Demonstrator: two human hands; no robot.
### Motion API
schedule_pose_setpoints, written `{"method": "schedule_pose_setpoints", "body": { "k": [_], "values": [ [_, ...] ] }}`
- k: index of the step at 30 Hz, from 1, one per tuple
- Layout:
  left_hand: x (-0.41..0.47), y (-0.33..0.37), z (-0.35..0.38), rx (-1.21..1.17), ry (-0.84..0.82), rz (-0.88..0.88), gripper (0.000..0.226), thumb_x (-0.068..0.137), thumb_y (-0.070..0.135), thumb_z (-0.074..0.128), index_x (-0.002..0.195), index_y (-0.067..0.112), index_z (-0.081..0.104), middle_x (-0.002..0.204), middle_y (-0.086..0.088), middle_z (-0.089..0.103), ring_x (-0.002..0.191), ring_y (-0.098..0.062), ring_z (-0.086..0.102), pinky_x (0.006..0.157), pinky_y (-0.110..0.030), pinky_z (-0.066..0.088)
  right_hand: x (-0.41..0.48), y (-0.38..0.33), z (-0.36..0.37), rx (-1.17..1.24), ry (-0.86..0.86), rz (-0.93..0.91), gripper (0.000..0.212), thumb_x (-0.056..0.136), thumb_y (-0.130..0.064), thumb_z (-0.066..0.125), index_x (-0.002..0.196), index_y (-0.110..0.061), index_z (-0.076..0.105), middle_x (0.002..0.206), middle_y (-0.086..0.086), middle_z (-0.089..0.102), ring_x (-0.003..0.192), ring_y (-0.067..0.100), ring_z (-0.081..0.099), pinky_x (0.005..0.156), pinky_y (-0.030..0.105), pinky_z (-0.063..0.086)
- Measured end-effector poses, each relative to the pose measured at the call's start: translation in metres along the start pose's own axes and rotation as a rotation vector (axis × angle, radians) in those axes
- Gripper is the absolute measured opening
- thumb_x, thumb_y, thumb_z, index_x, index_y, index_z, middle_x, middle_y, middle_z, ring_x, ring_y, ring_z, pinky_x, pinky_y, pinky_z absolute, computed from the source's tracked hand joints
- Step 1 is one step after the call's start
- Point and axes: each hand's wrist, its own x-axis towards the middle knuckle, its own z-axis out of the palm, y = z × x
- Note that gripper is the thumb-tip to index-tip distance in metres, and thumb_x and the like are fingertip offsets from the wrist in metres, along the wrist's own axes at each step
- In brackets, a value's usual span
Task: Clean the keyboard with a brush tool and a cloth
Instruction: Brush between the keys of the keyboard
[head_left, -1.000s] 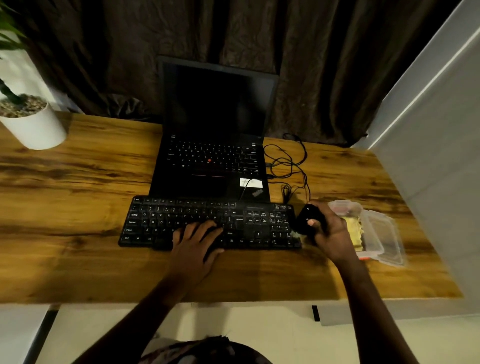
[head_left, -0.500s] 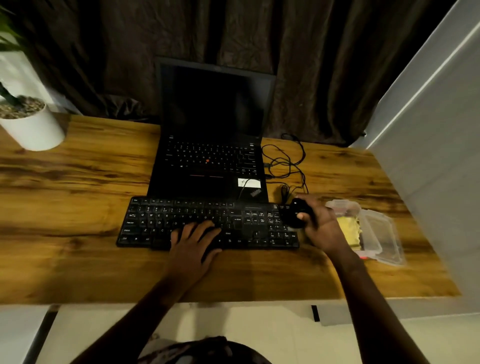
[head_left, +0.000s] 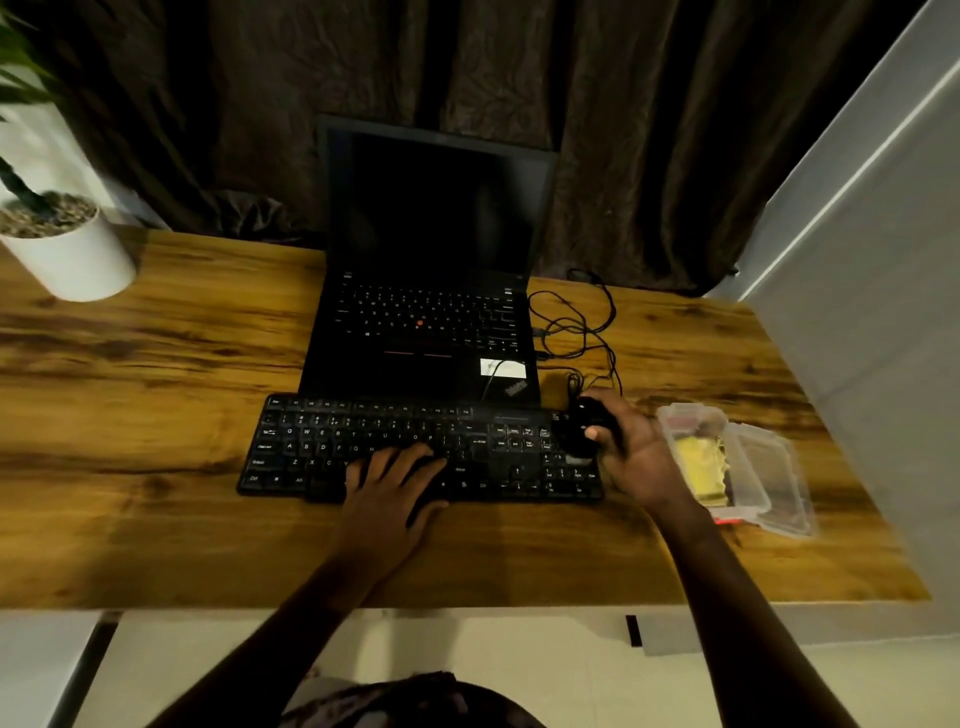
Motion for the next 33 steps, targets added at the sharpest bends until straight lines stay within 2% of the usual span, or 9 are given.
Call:
{"method": "schedule_pose_setpoints", "body": {
  "k": [3, 7, 12, 18, 20, 22, 26, 30, 33],
  "values": [
    [0.0, 0.001, -0.001, 0.001, -0.008, -0.002, 0.051, 0.092, 0.056, 0.041, 0.131, 0.028, 0.056, 0.136, 0.004, 0.05, 0.122, -0.021, 0.043, 0.096, -0.049, 0.038, 0.0, -0.011, 0.012, 0.031, -0.018, -0.057, 0.032, 0.1, -0.021, 0.054, 0.132, -0.026, 0.055, 0.11, 0.004, 0.063, 0.091, 0.006, 0.063, 0.06, 0.015, 0.055],
    [0.0, 0.002, -0.004, -0.001, -0.033, -0.015, 0.053, 0.096, 0.06, 0.032, 0.131, 0.029, 0.056, 0.136, 0.003, 0.05, 0.121, -0.021, 0.044, 0.094, -0.049, 0.041, -0.001, 0.003, -0.004, 0.015, 0.003, 0.023, 0.042, 0.097, -0.01, 0.057, 0.132, -0.032, 0.052, 0.117, 0.006, 0.064, 0.098, 0.011, 0.064, 0.07, 0.016, 0.055],
    [0.0, 0.003, -0.006, -0.016, -0.065, -0.026, 0.063, 0.099, 0.063, 0.016, 0.132, 0.029, 0.057, 0.137, 0.003, 0.052, 0.123, -0.02, 0.042, 0.097, -0.048, 0.038, 0.004, 0.011, -0.011, -0.073, 0.042, 0.066, 0.052, 0.091, -0.002, 0.063, 0.134, -0.029, 0.053, 0.121, 0.011, 0.066, 0.106, 0.027, 0.063, 0.089, 0.038, 0.056],
    [0.001, 0.002, -0.007, -0.012, -0.09, -0.033, 0.061, 0.099, 0.063, 0.016, 0.132, 0.03, 0.055, 0.136, 0.002, 0.052, 0.122, -0.021, 0.042, 0.095, -0.051, 0.043, 0.01, -0.012, 0.013, 0.005, 0.001, 0.031, 0.039, 0.098, -0.014, 0.057, 0.135, -0.025, 0.053, 0.113, 0.006, 0.062, 0.092, 0.015, 0.063, 0.057, 0.013, 0.053],
    [0.001, 0.003, -0.008, -0.011, -0.09, -0.035, 0.062, 0.099, 0.063, 0.016, 0.132, 0.03, 0.055, 0.136, 0.003, 0.053, 0.122, -0.02, 0.042, 0.095, -0.05, 0.042, 0.01, -0.007, 0.007, -0.023, -0.006, 0.06, 0.046, 0.097, -0.015, 0.058, 0.136, -0.036, 0.05, 0.117, 0.006, 0.062, 0.098, 0.018, 0.062, 0.066, 0.023, 0.059],
    [0.001, 0.003, -0.008, -0.011, -0.081, -0.027, 0.061, 0.099, 0.063, 0.017, 0.132, 0.03, 0.055, 0.136, 0.003, 0.053, 0.122, -0.02, 0.041, 0.095, -0.05, 0.043, 0.01, 0.002, -0.003, -0.075, -0.001, 0.124, 0.054, 0.095, -0.014, 0.06, 0.135, -0.047, 0.045, 0.124, 0.01, 0.061, 0.111, 0.027, 0.058, 0.082, 0.047, 0.059],
    [0.0, 0.002, -0.007, -0.026, -0.05, -0.015, 0.052, 0.096, 0.06, 0.032, 0.131, 0.029, 0.055, 0.135, 0.003, 0.053, 0.122, -0.02, 0.042, 0.094, -0.053, 0.044, 0.009, -0.004, -0.003, -0.134, -0.027, 0.132, 0.056, 0.094, -0.012, 0.06, 0.135, -0.047, 0.043, 0.125, 0.012, 0.059, 0.113, 0.031, 0.054, 0.088, 0.053, 0.055],
    [0.001, 0.002, -0.006, -0.029, -0.042, -0.005, 0.049, 0.097, 0.059, 0.034, 0.131, 0.03, 0.053, 0.136, 0.003, 0.052, 0.122, -0.021, 0.042, 0.094, -0.053, 0.044, 0.013, -0.029, 0.018, -0.042, -0.067, 0.025, 0.047, 0.097, -0.011, 0.058, 0.128, -0.045, 0.048, 0.11, 0.001, 0.062, 0.099, 0.025, 0.064, 0.069, 0.044, 0.062],
    [0.0, 0.0, -0.006, -0.03, -0.049, -0.008, 0.051, 0.098, 0.06, 0.03, 0.133, 0.03, 0.053, 0.138, 0.003, 0.051, 0.124, -0.021, 0.042, 0.096, -0.053, 0.043, 0.014, -0.034, 0.017, 0.0, -0.039, 0.054, 0.048, 0.096, -0.004, 0.058, 0.128, -0.039, 0.052, 0.104, -0.009, 0.059, 0.092, 0.007, 0.061, 0.06, 0.021, 0.058]
  ]
}}
